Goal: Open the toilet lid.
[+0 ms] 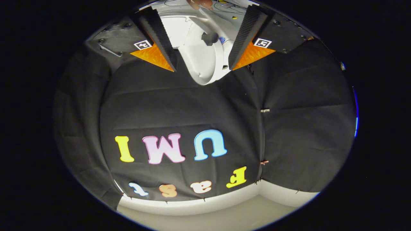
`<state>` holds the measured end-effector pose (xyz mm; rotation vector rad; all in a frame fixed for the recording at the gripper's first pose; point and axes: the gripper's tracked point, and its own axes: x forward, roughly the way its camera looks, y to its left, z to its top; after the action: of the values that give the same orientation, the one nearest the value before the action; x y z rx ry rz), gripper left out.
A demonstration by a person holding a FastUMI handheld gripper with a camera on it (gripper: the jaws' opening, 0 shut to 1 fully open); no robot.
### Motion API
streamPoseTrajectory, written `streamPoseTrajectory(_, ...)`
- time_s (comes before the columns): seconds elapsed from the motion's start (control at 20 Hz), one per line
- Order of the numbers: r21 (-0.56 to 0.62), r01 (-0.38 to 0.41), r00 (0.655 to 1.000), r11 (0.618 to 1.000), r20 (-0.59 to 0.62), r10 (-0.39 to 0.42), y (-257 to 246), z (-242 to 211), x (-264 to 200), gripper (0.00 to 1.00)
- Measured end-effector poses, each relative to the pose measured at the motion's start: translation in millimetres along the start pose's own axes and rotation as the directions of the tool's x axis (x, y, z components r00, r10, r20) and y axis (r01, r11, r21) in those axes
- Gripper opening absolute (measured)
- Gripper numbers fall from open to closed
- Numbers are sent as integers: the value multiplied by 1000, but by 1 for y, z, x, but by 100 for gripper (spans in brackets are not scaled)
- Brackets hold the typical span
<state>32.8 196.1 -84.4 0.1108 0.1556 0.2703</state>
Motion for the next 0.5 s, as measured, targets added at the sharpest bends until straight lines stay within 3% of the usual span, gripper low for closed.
streamPoseTrajectory(0.25, -106, 82, 995, 991, 63, -76, -30, 57, -55, 99)
streamPoseTrajectory(0.5, -162, 136, 990, 977, 63, -127, -56, 74, -93, 99)
